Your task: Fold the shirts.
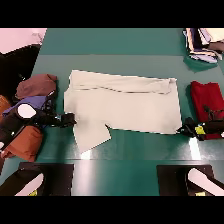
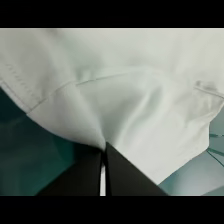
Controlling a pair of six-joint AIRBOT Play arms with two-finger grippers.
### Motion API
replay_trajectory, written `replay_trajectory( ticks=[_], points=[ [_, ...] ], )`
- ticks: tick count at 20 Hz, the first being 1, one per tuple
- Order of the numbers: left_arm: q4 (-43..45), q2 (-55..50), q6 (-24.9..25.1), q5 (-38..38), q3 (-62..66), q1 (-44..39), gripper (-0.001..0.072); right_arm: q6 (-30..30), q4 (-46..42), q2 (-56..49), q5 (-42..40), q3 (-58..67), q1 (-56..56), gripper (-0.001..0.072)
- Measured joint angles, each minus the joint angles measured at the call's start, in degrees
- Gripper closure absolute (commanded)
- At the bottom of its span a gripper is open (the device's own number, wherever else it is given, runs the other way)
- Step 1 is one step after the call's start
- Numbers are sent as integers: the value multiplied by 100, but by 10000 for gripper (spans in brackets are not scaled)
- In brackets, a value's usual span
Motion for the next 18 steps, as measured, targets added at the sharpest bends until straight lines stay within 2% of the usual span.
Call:
replay_trajectory(
  ticks=[3, 6, 11, 15, 18],
  points=[
    [393, 599, -299, -415, 0, 0, 687, -28, -221, 518, 205, 20, 59, 697],
    [647, 1325, -573, -1174, 0, 0, 687, -46, -601, 1165, 796, 98, 85, 697],
    [501, 2371, -986, -2236, 0, 0, 686, 15, -1246, 2249, 1735, 380, 92, 698],
    [221, 2553, -942, -1987, 109, -4, 686, 181, -1335, 2496, 2033, 946, 96, 698],
    [479, 2105, -776, -1471, 417, -4, 685, 195, -1038, 1963, 1867, 1508, 260, 698]
  ],
)
